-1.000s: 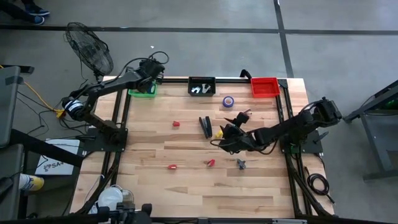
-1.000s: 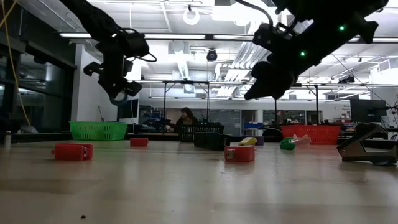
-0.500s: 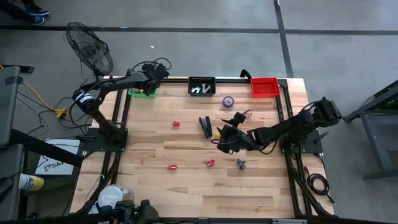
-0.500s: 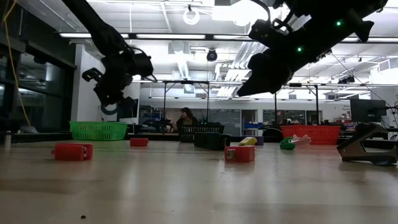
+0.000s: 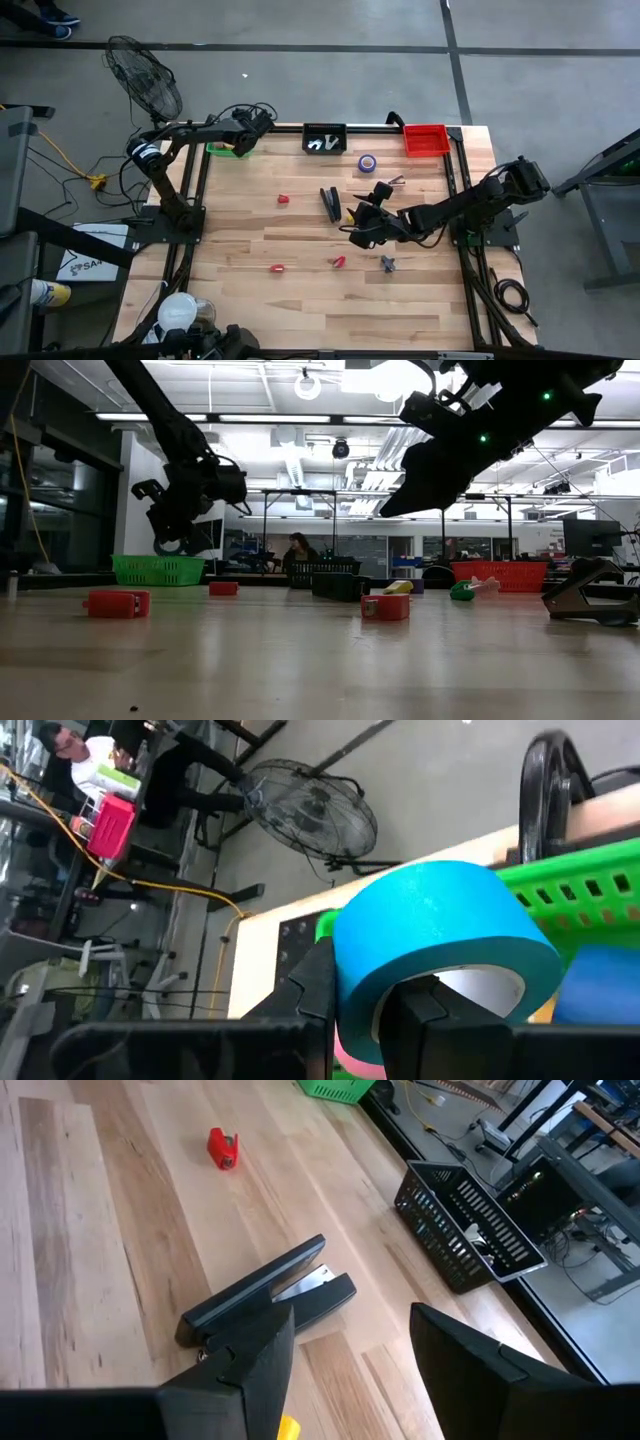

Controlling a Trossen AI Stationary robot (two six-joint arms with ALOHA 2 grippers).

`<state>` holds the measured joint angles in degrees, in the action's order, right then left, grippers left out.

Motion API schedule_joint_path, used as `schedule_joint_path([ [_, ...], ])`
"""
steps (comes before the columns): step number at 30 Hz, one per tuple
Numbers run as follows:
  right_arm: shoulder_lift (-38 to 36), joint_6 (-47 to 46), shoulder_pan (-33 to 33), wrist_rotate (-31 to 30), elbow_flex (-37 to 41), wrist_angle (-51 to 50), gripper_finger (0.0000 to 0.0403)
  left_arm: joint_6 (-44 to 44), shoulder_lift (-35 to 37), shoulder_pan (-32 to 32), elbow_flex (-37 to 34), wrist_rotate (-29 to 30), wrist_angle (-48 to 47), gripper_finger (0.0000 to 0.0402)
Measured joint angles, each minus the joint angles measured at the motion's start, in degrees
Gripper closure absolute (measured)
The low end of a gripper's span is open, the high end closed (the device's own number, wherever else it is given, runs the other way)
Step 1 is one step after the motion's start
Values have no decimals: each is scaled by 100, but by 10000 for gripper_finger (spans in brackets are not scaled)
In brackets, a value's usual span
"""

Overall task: Pick and place Stapler, Stapler remover, tape
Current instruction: Put the light blue tape in the green bin

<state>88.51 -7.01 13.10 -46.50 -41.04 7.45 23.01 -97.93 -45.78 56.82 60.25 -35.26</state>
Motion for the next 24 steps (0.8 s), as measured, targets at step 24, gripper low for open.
schedule_joint_path([
  [24,0,-44,4,212,-2,14,210,130,-136,2,-2,-636,-192,238],
])
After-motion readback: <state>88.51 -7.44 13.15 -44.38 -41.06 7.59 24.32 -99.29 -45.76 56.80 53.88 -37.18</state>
